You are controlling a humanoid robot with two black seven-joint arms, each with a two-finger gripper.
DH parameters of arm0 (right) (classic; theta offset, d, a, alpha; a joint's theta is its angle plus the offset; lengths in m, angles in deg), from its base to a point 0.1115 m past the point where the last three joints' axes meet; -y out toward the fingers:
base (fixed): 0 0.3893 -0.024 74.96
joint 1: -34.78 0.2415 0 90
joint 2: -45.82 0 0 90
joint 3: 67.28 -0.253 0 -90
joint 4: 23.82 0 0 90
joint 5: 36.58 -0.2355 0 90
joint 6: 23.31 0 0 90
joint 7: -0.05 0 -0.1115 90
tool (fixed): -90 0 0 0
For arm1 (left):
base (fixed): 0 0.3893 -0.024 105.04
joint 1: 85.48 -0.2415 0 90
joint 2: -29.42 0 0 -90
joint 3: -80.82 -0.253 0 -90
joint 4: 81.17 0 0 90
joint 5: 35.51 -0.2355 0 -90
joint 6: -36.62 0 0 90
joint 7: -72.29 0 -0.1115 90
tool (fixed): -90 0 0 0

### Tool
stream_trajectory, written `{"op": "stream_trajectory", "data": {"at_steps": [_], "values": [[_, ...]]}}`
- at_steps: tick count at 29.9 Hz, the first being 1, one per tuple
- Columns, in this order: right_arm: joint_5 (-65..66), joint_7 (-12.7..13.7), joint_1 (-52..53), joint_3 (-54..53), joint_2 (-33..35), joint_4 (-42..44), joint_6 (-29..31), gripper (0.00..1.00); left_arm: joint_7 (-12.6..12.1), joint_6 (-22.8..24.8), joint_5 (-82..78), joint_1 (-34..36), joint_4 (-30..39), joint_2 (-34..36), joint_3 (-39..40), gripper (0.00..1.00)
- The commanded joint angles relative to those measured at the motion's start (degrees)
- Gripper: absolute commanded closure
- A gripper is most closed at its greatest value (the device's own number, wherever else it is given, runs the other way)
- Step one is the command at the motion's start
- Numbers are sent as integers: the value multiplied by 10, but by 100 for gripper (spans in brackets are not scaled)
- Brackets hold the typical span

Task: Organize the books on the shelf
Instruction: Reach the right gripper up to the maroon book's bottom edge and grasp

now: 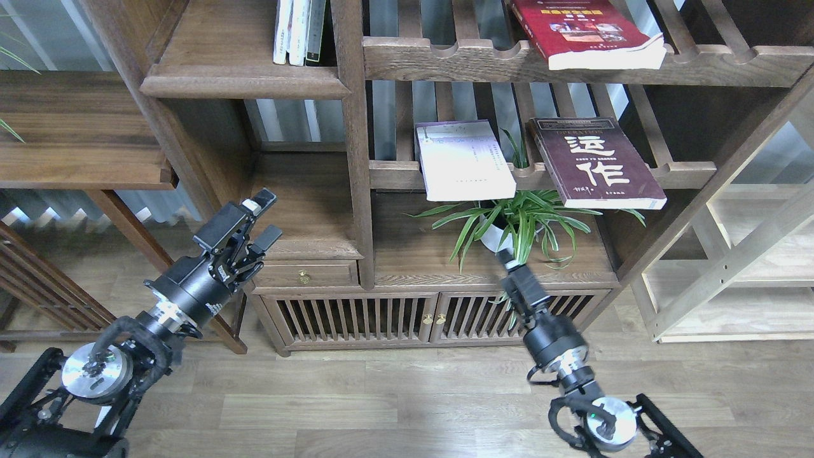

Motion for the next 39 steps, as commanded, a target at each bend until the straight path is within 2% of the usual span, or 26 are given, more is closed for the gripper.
{"op": "stream_trajectory", "data": {"at_steps": [1,10,16,39], "values": [[0,-27,19,-20,0,9,-1,0,1,2,1,-4,3,-1,-5,0],[-1,-57,52,-46,0,24,-1,0,0,3,1,-3,3,1,-5,0],[-16,-101,76,-62,0,55,-3,0,1,5,1,-3,4,1,-3,0],[-60,-109,162,-74,0,160,-17,0,1,8,1,-4,9,12,13,0]]}}
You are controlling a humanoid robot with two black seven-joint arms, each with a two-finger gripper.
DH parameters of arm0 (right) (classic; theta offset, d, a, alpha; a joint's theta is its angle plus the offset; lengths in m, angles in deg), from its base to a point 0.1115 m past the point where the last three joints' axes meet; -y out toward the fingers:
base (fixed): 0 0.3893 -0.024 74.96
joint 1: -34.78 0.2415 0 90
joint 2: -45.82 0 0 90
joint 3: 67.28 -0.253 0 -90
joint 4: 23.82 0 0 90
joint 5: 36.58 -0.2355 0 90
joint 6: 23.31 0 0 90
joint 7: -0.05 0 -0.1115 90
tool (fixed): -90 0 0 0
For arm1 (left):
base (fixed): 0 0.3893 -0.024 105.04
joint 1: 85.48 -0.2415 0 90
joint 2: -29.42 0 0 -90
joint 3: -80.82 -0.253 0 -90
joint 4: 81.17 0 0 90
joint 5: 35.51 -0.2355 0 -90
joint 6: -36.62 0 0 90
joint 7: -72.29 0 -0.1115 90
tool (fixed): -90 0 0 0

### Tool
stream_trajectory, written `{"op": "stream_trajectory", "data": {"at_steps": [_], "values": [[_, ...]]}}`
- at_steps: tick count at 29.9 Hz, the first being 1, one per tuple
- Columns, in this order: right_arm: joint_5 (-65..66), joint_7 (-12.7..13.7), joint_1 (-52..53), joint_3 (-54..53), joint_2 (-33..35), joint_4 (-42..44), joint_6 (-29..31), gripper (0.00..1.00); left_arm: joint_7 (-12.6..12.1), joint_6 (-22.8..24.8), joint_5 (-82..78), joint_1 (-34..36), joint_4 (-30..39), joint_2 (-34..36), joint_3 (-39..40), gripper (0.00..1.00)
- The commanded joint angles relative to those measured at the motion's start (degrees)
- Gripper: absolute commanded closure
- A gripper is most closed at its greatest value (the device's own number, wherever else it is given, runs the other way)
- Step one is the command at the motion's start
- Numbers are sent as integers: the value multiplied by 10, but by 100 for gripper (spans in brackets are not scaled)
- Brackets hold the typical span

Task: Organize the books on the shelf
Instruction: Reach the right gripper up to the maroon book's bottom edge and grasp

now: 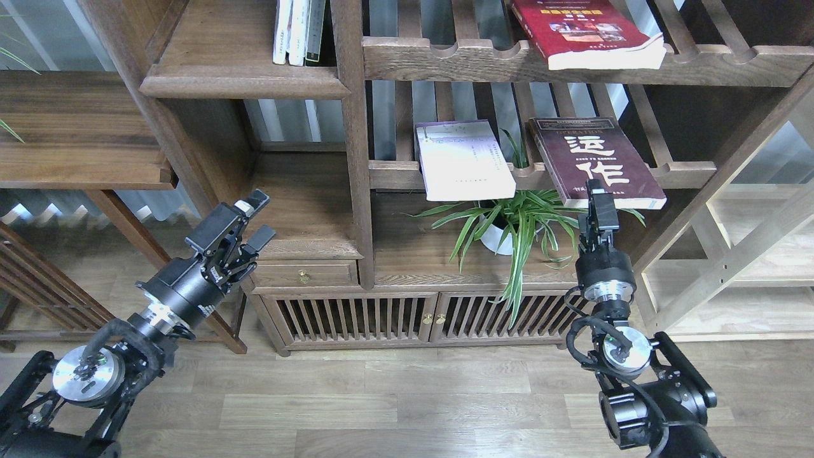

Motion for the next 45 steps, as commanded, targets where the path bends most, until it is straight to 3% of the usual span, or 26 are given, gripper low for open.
{"op": "stream_trajectory", "data": {"at_steps": [1,16,25,36,45], "values": [[-6,0,14,-1,0,15,-8,0,0,0,0,0,1,3,3,0],[-11,0,39,-25,0,25,-62,2,-1,2,0,-1,0,4,23,0],[-11,0,47,-32,0,27,-93,7,-1,82,-1,0,-6,2,15,0],[-11,-1,65,-32,0,29,-119,22,-1,83,-1,-1,-6,3,24,1],[-10,-21,65,-44,0,37,-136,52,-1,83,-1,0,-6,3,24,1]]}}
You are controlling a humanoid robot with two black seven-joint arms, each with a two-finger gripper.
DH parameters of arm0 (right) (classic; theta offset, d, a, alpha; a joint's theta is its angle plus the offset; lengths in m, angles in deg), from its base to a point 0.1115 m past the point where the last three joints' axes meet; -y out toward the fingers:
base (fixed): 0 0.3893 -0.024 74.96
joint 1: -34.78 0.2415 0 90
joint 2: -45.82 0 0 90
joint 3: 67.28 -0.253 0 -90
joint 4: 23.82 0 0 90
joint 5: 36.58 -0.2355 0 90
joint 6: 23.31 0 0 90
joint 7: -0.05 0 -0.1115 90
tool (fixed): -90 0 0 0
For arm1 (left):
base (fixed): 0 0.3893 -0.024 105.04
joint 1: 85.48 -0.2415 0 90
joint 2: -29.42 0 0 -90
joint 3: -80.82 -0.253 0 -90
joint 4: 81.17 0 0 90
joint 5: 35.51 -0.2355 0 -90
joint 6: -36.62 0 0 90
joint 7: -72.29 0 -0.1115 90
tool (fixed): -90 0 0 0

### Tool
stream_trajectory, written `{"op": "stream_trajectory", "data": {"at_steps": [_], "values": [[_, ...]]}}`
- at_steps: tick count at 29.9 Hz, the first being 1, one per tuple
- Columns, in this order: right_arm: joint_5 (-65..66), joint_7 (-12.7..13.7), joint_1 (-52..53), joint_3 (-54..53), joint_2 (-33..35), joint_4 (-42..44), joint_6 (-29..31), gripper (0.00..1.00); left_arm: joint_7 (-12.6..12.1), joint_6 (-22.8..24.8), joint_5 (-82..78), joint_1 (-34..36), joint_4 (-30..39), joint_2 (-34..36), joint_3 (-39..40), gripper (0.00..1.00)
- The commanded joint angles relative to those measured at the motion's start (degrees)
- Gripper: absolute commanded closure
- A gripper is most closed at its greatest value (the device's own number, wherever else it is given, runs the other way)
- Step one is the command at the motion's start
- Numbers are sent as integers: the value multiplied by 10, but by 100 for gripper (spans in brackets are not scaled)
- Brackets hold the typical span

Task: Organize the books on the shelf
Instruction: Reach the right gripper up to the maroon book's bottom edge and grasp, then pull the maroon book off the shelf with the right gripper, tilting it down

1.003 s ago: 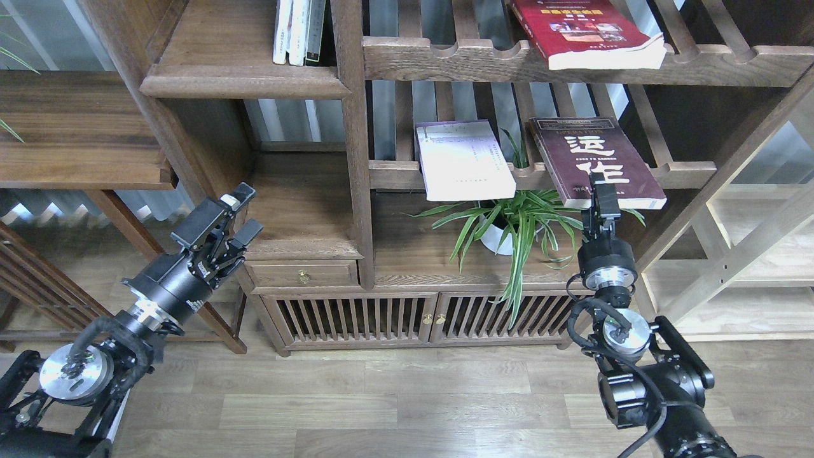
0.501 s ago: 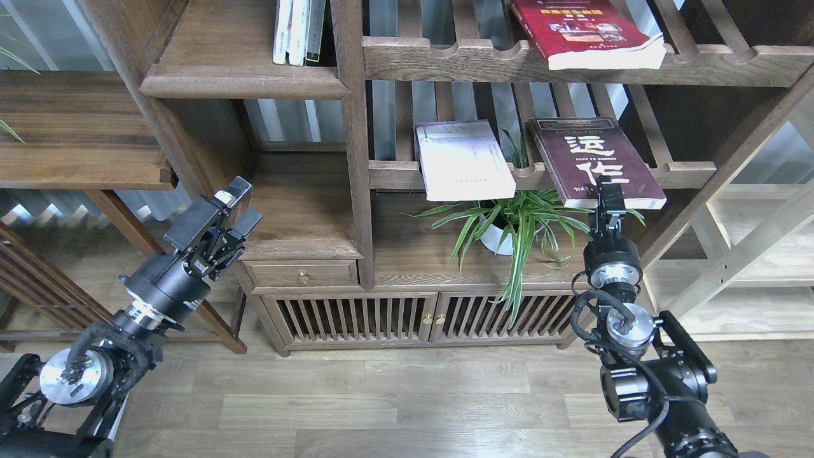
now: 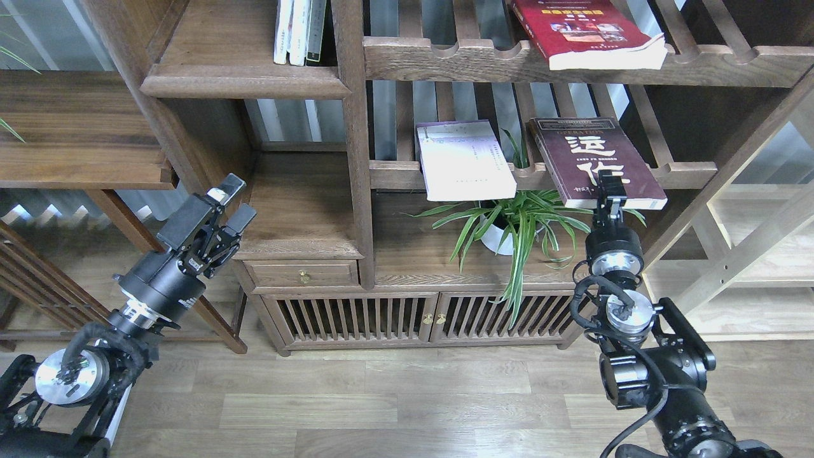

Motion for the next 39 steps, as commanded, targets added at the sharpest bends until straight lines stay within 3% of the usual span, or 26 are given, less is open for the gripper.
{"op": "stream_trajectory", "data": {"at_steps": [1,13,18,23,29,39], "values": [[0,-2,0,-2,0,2,-13,54,0,0,0,1,1,0,0,0],[5,-2,1,12,0,4,-37,71,0,0,0,0,1,1,1,0],[4,-2,0,11,0,0,-29,82,0,0,0,0,1,1,1,0],[5,-2,-4,12,0,-1,-16,85,0,0,0,0,1,1,2,0],[5,-3,-8,12,0,-1,17,95,0,0,0,0,0,1,2,0],[7,-2,-62,22,0,-3,69,96,0,0,0,-1,-2,1,2,0]]}}
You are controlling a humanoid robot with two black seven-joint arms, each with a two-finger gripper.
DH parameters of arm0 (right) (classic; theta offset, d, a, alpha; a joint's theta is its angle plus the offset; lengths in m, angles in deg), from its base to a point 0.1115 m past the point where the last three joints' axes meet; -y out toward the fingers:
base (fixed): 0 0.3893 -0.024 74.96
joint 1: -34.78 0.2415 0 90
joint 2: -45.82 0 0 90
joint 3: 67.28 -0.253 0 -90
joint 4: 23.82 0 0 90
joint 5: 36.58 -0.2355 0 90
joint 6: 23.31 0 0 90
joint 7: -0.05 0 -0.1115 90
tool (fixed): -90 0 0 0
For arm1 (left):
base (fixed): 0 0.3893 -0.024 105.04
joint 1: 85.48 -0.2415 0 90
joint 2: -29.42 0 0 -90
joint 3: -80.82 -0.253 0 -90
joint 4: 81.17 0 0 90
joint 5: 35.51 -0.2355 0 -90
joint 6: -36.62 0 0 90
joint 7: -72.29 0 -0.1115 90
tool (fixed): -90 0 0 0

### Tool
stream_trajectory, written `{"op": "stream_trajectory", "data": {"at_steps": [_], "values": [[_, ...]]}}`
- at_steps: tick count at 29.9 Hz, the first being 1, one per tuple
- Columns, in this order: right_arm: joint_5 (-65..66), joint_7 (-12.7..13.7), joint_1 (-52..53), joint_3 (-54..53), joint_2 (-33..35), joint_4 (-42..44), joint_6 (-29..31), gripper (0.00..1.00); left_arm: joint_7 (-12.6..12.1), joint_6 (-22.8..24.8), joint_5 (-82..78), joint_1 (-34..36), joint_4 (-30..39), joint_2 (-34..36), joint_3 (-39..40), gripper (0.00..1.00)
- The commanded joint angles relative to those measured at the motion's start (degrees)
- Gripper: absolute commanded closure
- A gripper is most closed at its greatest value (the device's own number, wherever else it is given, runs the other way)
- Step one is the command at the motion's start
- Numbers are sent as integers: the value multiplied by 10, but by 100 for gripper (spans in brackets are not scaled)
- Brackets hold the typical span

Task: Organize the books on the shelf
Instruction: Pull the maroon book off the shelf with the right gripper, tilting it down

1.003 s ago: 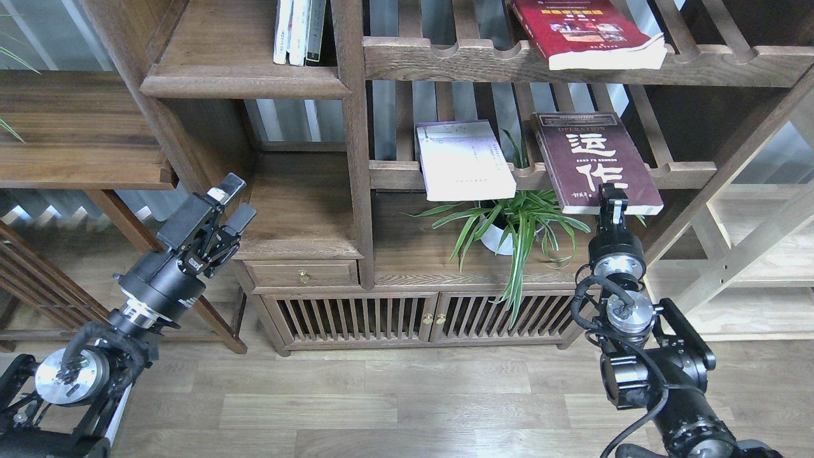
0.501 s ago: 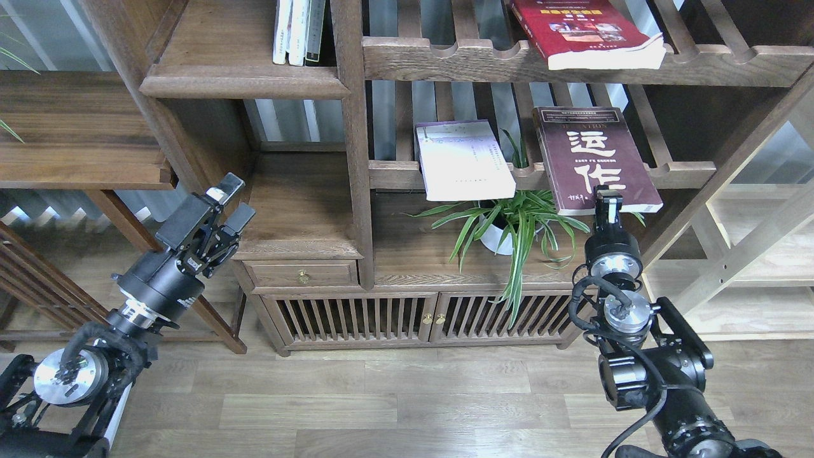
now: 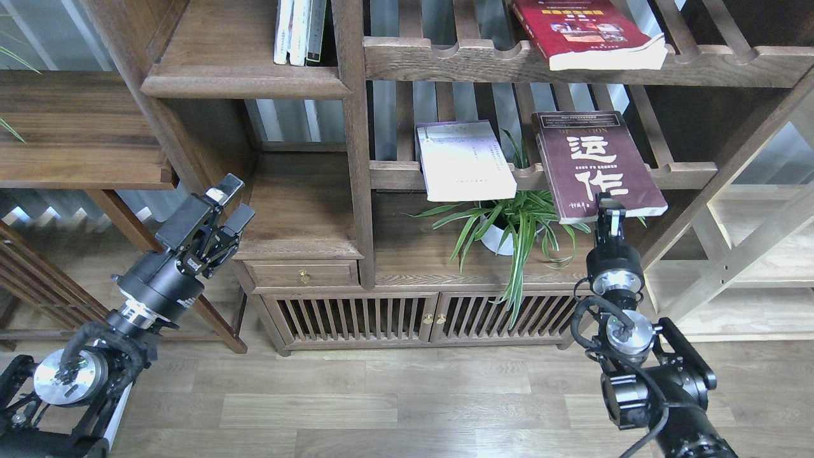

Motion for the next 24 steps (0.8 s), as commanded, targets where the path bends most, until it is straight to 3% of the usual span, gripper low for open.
{"op": "stream_trajectory", "data": {"at_steps": [1,20,24], "values": [[0,0,-22,4,0,0,23,96,0,0,0,-1,-1,0,-1,0],[1,2,-145,-4,0,-32,51,97,0,5,-1,-5,-17,-3,-33,0],[12,4,-197,8,0,-77,65,97,0,6,-1,-4,-18,-1,-36,0]]}}
